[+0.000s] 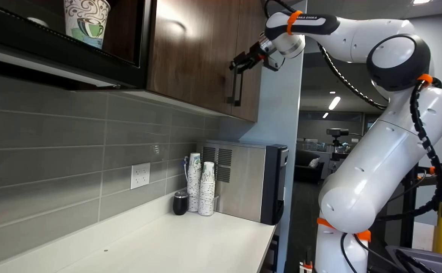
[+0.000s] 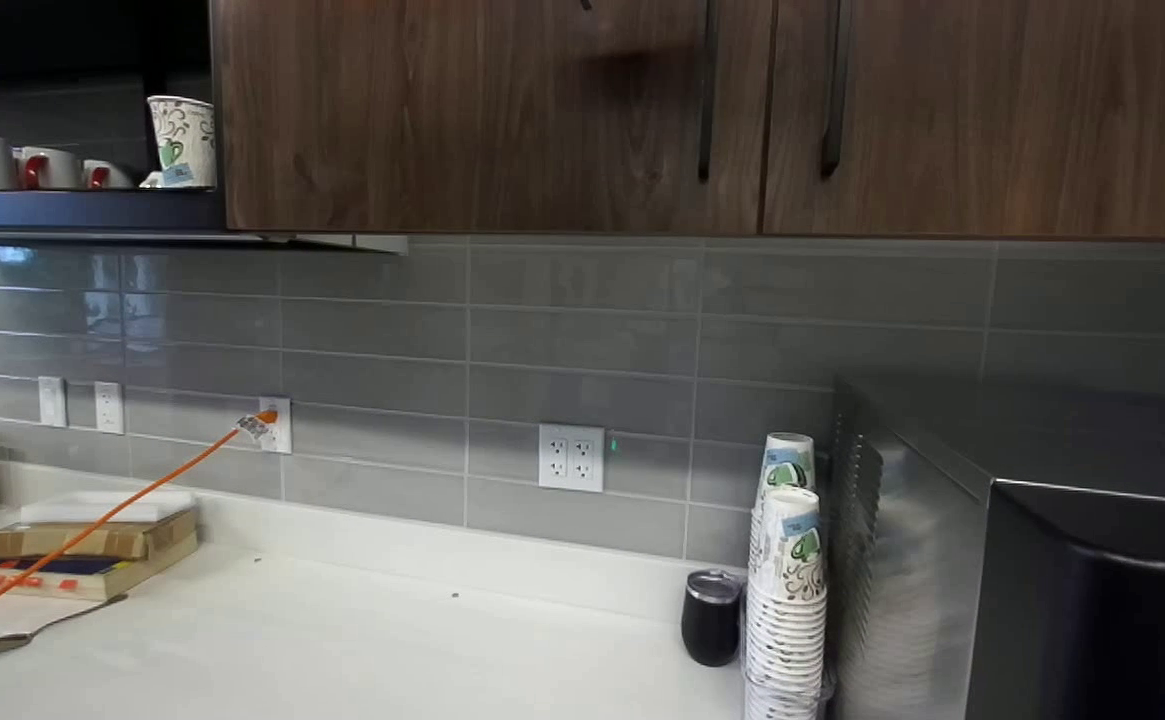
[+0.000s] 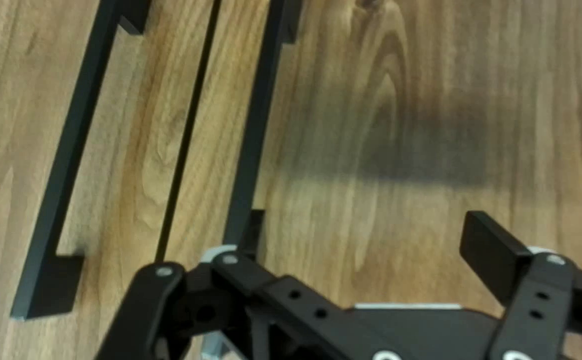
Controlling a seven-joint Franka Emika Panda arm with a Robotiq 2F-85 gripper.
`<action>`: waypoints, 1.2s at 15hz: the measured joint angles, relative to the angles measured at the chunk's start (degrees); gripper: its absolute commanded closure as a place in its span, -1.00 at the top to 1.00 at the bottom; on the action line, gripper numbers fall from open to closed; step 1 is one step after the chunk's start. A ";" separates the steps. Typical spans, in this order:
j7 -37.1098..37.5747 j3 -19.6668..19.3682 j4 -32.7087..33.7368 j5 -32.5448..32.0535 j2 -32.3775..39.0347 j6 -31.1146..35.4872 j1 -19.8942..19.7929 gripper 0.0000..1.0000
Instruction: Open and close the left cabinet door
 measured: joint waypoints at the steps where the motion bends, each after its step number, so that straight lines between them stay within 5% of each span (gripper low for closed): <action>1: 1.03 1.04 0.01 -0.13 -1.45 -0.45 0.00 1.00; 10: 9.92 4.50 -1.85 -3.56 -11.52 -16.18 -0.70 1.00; 18: 15.38 8.70 -14.19 -4.47 -15.71 -20.57 -0.90 1.00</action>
